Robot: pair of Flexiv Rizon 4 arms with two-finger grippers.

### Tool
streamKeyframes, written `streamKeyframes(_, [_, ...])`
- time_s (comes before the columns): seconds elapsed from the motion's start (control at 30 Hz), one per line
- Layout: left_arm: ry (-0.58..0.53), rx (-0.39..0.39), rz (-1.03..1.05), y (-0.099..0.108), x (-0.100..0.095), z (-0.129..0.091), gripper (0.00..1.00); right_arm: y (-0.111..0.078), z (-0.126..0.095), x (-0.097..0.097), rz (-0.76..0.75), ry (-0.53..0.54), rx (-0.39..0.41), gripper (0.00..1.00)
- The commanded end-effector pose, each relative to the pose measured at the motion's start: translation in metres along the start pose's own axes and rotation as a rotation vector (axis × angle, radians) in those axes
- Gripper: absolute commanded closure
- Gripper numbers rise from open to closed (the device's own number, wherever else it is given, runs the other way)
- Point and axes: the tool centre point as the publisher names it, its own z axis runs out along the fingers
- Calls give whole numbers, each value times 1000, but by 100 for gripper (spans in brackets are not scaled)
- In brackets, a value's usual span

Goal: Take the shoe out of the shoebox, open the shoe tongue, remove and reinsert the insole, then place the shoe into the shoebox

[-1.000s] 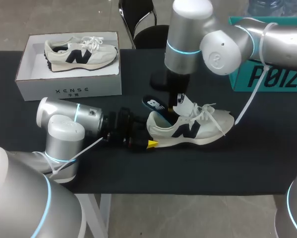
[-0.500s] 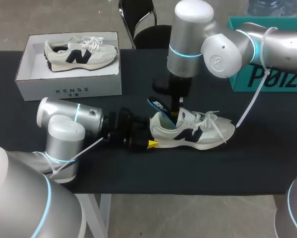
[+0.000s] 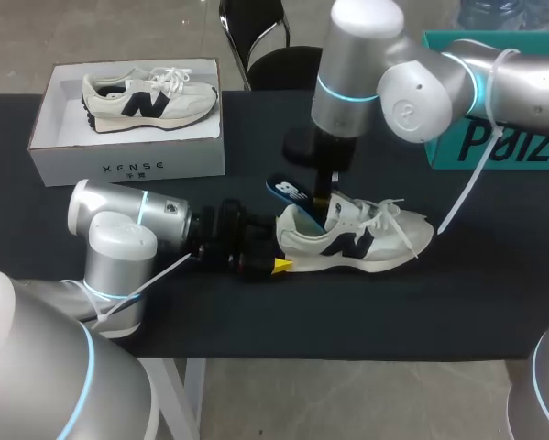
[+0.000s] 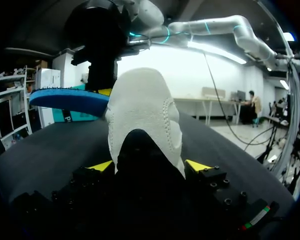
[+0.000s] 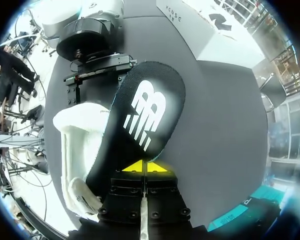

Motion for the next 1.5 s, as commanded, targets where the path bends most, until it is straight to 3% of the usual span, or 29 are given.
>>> streamKeyframes(0.03, [2,0,3,3,2,3,100,1,1,-3,4,-12,-13,100])
streamKeyframes(0.4, [2,0,3,3,2,3,100,-3,-3,-6,23,-28,-43,100])
streamKeyframes(1.2, [2,0,3,3,2,3,100,9,-33,-22,29,-98,-94,100])
streamKeyframes(1.5, [2,0,3,3,2,3,100,7,-26,-16,28,-87,-106,100])
